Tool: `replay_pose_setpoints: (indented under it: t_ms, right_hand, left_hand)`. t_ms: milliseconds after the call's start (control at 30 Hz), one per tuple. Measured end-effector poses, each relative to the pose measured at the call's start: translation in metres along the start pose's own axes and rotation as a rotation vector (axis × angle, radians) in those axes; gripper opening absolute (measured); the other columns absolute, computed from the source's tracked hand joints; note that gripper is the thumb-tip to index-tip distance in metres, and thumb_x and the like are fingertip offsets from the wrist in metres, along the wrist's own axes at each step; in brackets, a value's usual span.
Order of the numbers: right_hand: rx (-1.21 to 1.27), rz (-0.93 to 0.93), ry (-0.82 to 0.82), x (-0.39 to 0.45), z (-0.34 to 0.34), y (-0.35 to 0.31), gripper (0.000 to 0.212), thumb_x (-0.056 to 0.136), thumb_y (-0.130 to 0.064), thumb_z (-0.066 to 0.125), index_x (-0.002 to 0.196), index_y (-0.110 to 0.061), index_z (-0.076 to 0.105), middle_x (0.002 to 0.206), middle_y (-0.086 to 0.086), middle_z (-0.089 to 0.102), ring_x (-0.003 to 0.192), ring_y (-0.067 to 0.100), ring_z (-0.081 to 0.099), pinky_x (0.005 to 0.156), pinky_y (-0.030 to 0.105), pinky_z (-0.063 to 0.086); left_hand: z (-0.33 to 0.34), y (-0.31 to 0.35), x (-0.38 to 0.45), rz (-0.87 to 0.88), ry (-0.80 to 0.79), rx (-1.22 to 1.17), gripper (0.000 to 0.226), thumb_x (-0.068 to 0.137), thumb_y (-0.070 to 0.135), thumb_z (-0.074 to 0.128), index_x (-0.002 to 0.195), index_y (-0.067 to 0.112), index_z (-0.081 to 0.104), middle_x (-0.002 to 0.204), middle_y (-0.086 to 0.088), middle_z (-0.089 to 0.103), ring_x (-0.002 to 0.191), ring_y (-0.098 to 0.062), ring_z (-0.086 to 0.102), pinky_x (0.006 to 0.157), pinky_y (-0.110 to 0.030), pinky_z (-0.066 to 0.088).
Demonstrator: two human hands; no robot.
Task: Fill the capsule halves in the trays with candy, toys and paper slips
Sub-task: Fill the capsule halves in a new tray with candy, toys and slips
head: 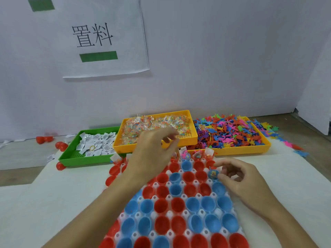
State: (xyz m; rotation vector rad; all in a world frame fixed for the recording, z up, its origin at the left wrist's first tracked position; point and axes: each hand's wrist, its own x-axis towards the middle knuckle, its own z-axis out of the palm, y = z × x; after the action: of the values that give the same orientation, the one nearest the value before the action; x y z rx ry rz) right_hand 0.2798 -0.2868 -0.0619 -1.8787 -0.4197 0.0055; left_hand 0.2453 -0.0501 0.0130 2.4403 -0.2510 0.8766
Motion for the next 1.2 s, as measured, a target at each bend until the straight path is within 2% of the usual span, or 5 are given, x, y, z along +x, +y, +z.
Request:
replay_pose_setpoints:
  t_ms: [133, 333, 467, 900, 1200]
  right_hand:
    - [0.005, 0.006, -0.014, 0.000, 0.000, 0.000, 0.033, 0.084, 0.005, 0.072, 0.090, -0.027, 0.076, 0.074, 0.000, 0.066, 0.068, 0.012, 0.058, 0.059, 0.014, 0.047]
    - [-0.004, 0.014, -0.032, 0.000, 0.000, -0.001, 0.033, 0.084, 0.005, 0.071, 0.091, -0.027, 0.076, 0.074, -0.002, 0.065, 0.066, 0.011, 0.057, 0.059, 0.013, 0.046]
    - [-0.007, 0.020, -0.038, 0.001, 0.000, -0.001, 0.032, 0.084, 0.004, 0.071, 0.091, -0.027, 0.076, 0.076, -0.002, 0.066, 0.067, 0.012, 0.058, 0.061, 0.015, 0.047]
    - [-0.021, 0.044, -0.032, 0.000, 0.000, -0.001, 0.031, 0.086, 0.002, 0.070, 0.091, -0.028, 0.076, 0.074, -0.002, 0.065, 0.070, 0.014, 0.059, 0.063, 0.015, 0.049]
    - [-0.040, 0.042, -0.036, 0.001, 0.000, 0.001, 0.032, 0.087, -0.001, 0.070, 0.089, -0.032, 0.075, 0.076, -0.004, 0.067, 0.072, 0.015, 0.061, 0.064, 0.019, 0.052]
  left_hand:
    - [-0.039, -0.061, 0.012, -0.398, 0.333, 0.060, 0.003, 0.089, 0.015, 0.065, 0.093, 0.016, 0.065, 0.073, 0.007, 0.065, 0.066, -0.007, 0.061, 0.059, -0.011, 0.045]
    - [-0.068, -0.149, 0.022, -0.802, -0.107, 0.398, 0.018, 0.089, 0.001, 0.060, 0.103, 0.002, 0.070, 0.104, -0.017, 0.068, 0.090, -0.029, 0.062, 0.079, -0.036, 0.051]
    - [-0.066, -0.159, 0.022, -0.824, -0.444, 0.500, 0.009, 0.083, 0.011, 0.075, 0.092, 0.007, 0.075, 0.088, -0.013, 0.073, 0.073, -0.021, 0.062, 0.064, -0.028, 0.050]
    - [-0.060, -0.170, 0.023, -0.909, -0.341, 0.351, 0.017, 0.087, -0.002, 0.067, 0.103, 0.001, 0.074, 0.097, -0.019, 0.073, 0.091, -0.032, 0.067, 0.078, -0.036, 0.056]
    - [-0.079, -0.178, 0.017, -0.868, -0.308, 0.315, 0.017, 0.096, 0.009, 0.059, 0.099, 0.001, 0.074, 0.083, -0.010, 0.068, 0.067, -0.026, 0.060, 0.065, -0.034, 0.050]
